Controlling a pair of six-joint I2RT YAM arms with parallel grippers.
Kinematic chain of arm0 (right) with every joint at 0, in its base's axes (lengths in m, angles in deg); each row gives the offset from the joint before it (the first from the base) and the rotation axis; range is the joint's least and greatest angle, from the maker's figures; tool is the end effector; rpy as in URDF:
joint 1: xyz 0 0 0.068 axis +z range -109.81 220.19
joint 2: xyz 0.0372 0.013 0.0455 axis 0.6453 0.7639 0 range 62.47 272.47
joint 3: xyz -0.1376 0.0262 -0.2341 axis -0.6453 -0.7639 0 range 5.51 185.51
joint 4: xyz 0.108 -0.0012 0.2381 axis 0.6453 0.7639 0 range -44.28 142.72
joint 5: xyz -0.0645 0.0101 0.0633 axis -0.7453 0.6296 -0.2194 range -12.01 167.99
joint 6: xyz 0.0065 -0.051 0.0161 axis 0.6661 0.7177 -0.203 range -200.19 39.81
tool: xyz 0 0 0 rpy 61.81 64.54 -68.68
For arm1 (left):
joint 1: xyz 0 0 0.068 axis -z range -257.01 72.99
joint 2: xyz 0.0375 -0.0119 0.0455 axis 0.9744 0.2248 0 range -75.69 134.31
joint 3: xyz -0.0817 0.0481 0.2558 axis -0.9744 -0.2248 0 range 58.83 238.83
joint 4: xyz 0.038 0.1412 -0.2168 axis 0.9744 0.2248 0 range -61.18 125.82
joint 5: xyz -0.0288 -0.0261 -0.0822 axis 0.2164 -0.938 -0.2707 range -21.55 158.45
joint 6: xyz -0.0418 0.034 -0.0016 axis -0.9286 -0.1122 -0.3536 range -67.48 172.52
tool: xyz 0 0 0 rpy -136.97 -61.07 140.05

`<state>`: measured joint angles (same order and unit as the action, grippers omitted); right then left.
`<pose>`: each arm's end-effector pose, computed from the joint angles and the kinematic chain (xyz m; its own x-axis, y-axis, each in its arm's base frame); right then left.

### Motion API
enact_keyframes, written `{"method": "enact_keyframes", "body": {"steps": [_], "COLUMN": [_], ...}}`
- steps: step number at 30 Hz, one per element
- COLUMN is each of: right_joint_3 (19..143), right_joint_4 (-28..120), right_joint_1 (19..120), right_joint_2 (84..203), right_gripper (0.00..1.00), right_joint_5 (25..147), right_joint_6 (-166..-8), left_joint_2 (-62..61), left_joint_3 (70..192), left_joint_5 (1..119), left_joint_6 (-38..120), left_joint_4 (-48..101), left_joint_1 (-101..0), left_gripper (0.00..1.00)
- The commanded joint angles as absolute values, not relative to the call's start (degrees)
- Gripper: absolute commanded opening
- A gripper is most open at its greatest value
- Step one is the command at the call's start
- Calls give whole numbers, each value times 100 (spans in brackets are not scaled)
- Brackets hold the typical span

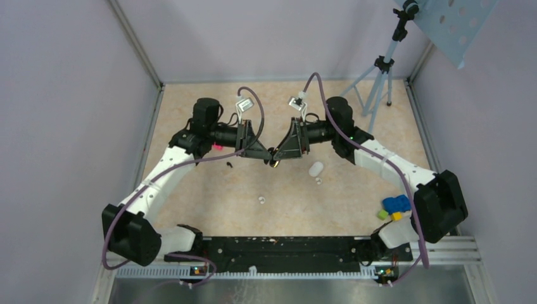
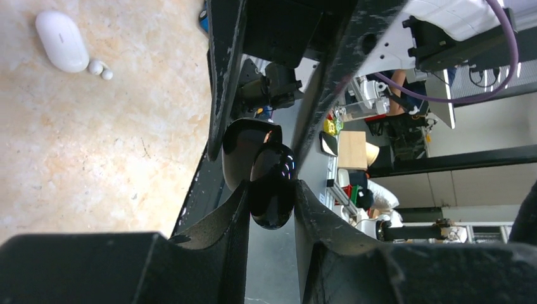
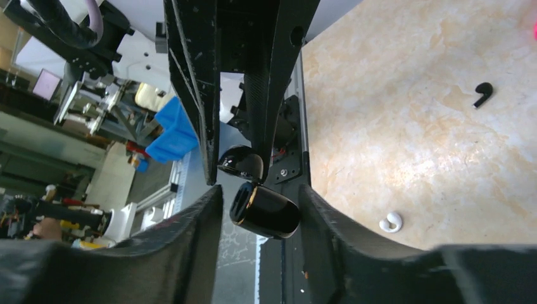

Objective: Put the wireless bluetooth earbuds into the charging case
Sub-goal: Pass from the right arm to the left, then pick up the right earbud from the center of the board.

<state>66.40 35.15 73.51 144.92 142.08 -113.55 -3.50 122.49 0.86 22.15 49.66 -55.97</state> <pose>0.2524 0.2043 0.3240 -0.6710 -0.1534 -0.7255 -0.7290 -0.0427 0.6832 0.2372 -0.1266 0.3449 -0.8443 0.1182 -0.5226 0.5354 0.1464 -0.8318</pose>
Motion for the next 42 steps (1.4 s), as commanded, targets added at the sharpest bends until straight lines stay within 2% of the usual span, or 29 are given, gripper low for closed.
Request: {"method": "enact_keyframes", "body": {"steps": [1,10,13,17,20,23,28,38,42], "right_joint_3": [6947,6919,7090,7315,7506,7571,7747,8134,8185], "right_joint_4": [3672,4715,5560,6679,7310,7386,7117,6892,6781], "right_joint_1": [7227,6931,6913,6995,7363,7688,7719,7775,7796], "right_joint_2": [14240,13847,13748,13848,14122,14460,15154,16157,16480], "right_gripper": [50,67,73,73,70,67,60,34,30], "right_joint_5": [13911,13156,12318,10474,9033,8359,8074,7439,7425], "right_joint_6": [-11058,-10544,-10076,-9421,-9059,-8938,-9013,-9543,-9920], "left_joint_2": [-221,-104,4,202,140,3,-123,-270,-293], "left_joint_3": [12380,12230,12254,12190,11966,11766,11465,11140,11097], "left_joint_5": [365,606,710,798,791,929,1047,1281,1291], "left_joint_6": [2346,2465,2676,2909,2935,3036,2872,2527,2457], "left_joint_4": [5202,5435,5807,6367,6348,6336,6238,5749,5630], "left_joint_1": [-5681,-5958,-6126,-6382,-6511,-6609,-6770,-6865,-6892], "left_gripper": [0,0,0,0,0,0,0,0,0]}}
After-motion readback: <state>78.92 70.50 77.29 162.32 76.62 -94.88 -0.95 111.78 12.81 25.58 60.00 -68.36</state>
